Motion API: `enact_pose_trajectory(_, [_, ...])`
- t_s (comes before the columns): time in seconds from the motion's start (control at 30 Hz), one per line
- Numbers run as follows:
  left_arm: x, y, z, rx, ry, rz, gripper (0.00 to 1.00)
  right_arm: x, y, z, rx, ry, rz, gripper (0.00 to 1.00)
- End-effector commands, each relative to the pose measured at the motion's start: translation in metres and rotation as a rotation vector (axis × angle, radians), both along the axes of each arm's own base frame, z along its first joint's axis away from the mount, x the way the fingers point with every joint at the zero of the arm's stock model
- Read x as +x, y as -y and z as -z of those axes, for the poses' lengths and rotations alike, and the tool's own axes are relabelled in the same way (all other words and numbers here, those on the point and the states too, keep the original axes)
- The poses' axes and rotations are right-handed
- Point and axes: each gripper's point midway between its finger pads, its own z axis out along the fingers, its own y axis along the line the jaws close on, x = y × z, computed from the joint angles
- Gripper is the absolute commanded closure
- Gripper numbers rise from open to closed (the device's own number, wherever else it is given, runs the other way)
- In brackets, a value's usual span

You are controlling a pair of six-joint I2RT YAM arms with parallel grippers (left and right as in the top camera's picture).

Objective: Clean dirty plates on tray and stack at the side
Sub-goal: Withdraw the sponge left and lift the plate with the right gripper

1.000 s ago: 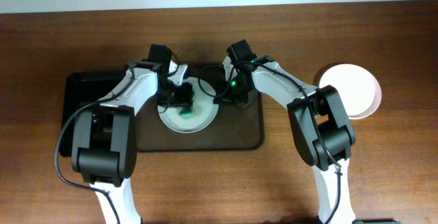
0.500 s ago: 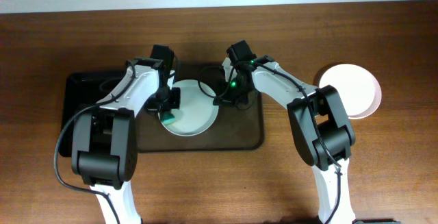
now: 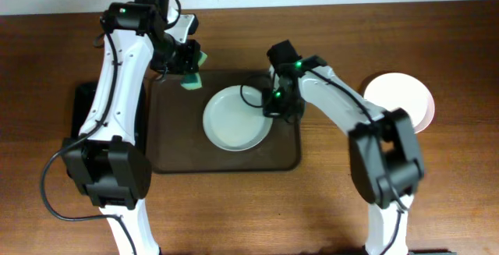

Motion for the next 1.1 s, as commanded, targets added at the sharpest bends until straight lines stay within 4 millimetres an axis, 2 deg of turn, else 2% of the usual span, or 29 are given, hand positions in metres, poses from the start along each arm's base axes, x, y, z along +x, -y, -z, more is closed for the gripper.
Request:
enact_pose_trajectory(0.0, [0.004, -0.016, 0.004, 0.043, 0.008, -0.011, 1.0, 0.016, 0.044, -0.067, -0.206, 0.235, 0.058, 0.96])
enact_pose_trajectory(0.03, [0.003, -0.017, 0.006, 0.05, 0.001, -0.012, 1.0, 0.017, 0.051, -0.081, -0.248, 0.28, 0.068, 0.96])
enact_pose_trajectory(0.1, [0.0, -0.017, 0.013, 0.053, -0.03, -0.011, 1.0, 0.012, 0.07, -0.127, -0.434, 0.441, 0.099, 0.96])
enact_pose_trajectory(0.13, [-0.002, -0.018, 0.017, 0.054, -0.044, -0.011, 0.99, 0.01, 0.073, -0.138, -0.484, 0.483, 0.107, 0.96])
enact_pose_trajectory(0.17, [-0.005, -0.018, 0.023, 0.056, -0.062, -0.011, 0.99, 0.005, 0.077, -0.163, -0.608, 0.584, 0.131, 0.96])
enact_pose_trajectory(0.3, [-0.014, -0.019, 0.046, 0.061, -0.117, -0.01, 1.0, -0.008, 0.062, -0.208, -0.859, 0.815, 0.139, 0.96])
enact_pose_trajectory(0.43, [-0.023, -0.02, 0.069, 0.066, -0.164, -0.008, 1.0, -0.029, 0.04, -0.249, -0.994, 1.033, 0.185, 0.96])
enact_pose_trajectory(0.6, [-0.027, -0.02, 0.083, 0.067, -0.181, -0.008, 0.99, -0.043, 0.029, -0.273, -1.076, 1.15, 0.198, 0.96])
enact_pose_trajectory(1.07, [-0.024, -0.02, 0.084, 0.066, -0.17, -0.008, 0.99, -0.044, 0.027, -0.273, -1.072, 1.152, 0.194, 0.96])
